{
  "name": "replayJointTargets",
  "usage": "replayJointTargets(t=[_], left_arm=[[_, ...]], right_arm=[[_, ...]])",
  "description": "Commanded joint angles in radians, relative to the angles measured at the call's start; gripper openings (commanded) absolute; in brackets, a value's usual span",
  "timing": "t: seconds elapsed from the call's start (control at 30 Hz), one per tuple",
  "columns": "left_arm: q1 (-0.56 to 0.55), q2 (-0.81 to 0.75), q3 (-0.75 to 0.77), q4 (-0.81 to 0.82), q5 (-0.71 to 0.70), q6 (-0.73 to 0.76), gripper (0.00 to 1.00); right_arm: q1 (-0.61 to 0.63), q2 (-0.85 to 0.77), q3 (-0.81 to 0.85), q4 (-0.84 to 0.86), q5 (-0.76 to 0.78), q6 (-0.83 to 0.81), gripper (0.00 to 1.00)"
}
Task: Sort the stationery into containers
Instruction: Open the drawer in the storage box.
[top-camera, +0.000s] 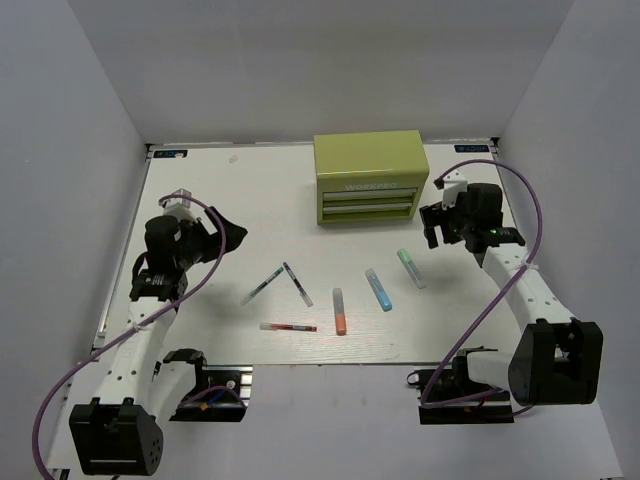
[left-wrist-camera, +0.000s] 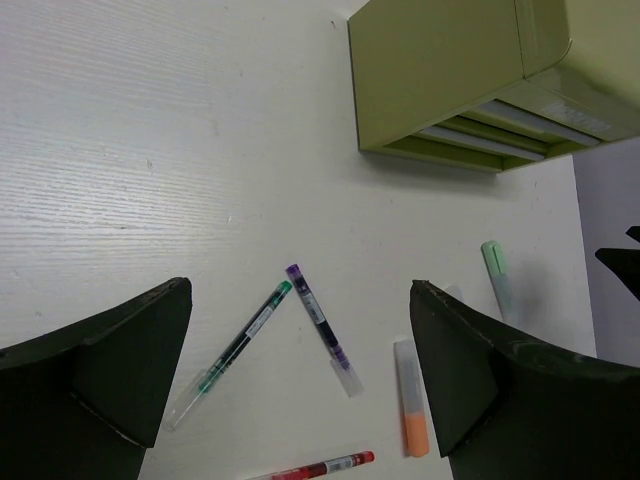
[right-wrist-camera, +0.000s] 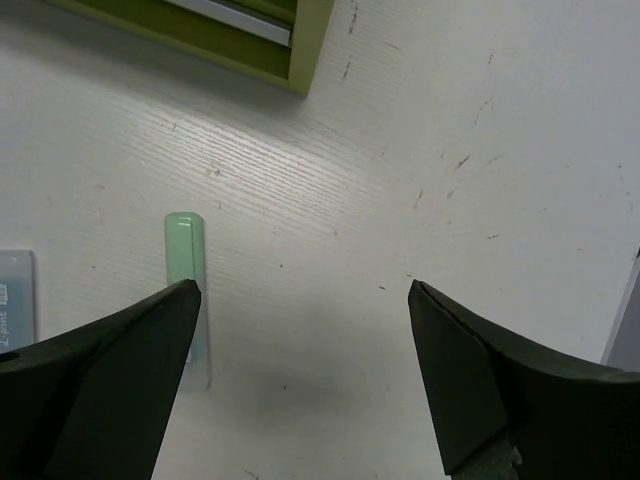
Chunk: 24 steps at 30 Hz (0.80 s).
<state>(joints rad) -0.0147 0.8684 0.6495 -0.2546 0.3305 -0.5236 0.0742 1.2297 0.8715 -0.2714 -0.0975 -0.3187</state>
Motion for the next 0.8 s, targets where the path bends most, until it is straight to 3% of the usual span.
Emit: replayJointTargets(t=[0.0,0.47,0.57,0.63,0.67,0.7,0.77], left_arm=[[0.001,-0.029,-0.004,0.003,0.024,0.011,1.0],[0.001,-0.029,-0.031,0.035,0.087,-0.012,1.0],[0.001,-0.017,-0.053,0.093,0.137,-0.045,0.85],[0.001,0.013,-0.062,0.159,0.163,-0.073,0.73],[0.001,0.029,-0.074,0.187,0.195,-0.088,0.6],[-0.008,0.046,-0.074,0.213,0.211,-0.125,0.54],[-0.02,0.107,-0.086,0.302,0.246,-0.162,0.4]], right_arm=[[0.001,-0.015,0.037,-0.015,-0.042,-0.014,0.9],[0.001,0.021,0.081,-0.218,-0.349,-0.267,0.9],[0.004,-0.009,0.084,-0.207,-0.413,-0.296,0.9],[0.007,-0.047,0.07,-0.175,-0.447,-0.307,0.82],[0.004,-0.068,0.061,-0.166,-0.455,-0.344,0.75],[0.009,-0.084,0.038,-0.161,-0.467,-0.355,0.56],[0.009,-0.131,0.021,-0.118,-0.49,-0.372,0.37]])
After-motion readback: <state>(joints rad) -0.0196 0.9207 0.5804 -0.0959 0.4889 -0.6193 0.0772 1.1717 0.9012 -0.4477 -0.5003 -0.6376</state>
